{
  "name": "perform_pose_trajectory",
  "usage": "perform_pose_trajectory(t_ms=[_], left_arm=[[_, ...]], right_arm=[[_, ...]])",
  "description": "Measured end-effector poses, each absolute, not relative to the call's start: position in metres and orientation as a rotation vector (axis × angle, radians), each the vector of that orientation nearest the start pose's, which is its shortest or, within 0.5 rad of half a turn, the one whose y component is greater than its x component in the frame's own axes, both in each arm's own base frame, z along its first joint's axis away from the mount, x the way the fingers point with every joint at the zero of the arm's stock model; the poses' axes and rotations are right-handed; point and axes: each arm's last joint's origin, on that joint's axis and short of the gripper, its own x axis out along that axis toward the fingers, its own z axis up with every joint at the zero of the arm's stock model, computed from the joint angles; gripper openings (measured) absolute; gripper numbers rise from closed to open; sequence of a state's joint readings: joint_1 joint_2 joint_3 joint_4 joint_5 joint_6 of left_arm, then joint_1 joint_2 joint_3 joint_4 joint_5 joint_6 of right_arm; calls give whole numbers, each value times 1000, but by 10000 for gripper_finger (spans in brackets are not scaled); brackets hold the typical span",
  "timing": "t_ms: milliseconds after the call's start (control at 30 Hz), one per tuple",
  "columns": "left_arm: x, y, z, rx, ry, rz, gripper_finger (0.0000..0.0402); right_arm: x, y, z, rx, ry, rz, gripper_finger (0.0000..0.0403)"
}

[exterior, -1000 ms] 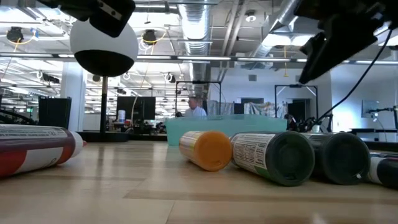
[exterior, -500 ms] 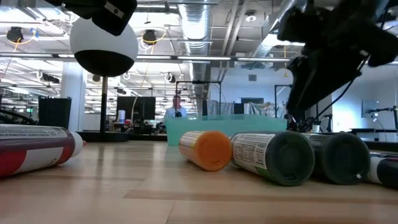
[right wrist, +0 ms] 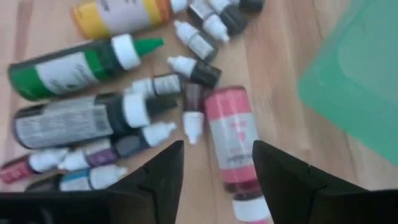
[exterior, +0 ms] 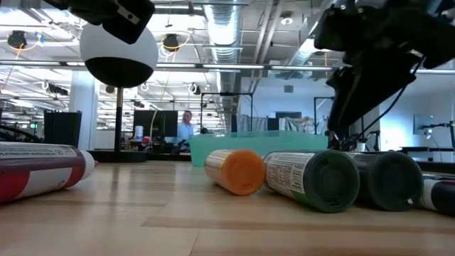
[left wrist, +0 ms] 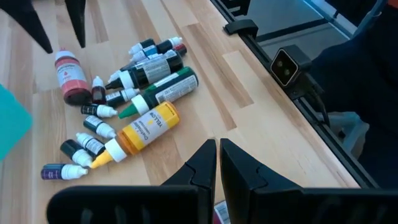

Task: Pick & Place food coloring
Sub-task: Put the large pink food coloring bottle into the green bin

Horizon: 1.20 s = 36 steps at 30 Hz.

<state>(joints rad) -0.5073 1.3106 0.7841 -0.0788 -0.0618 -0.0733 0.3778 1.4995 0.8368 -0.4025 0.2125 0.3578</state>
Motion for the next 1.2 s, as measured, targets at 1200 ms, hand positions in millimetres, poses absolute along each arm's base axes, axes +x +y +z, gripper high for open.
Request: perform_pose_trajectory(t_ms=[1200], left_arm=[[240,-130,232,110,598,-381,16]], right_arm=[[249,87,157,-70,1272,-92,173]])
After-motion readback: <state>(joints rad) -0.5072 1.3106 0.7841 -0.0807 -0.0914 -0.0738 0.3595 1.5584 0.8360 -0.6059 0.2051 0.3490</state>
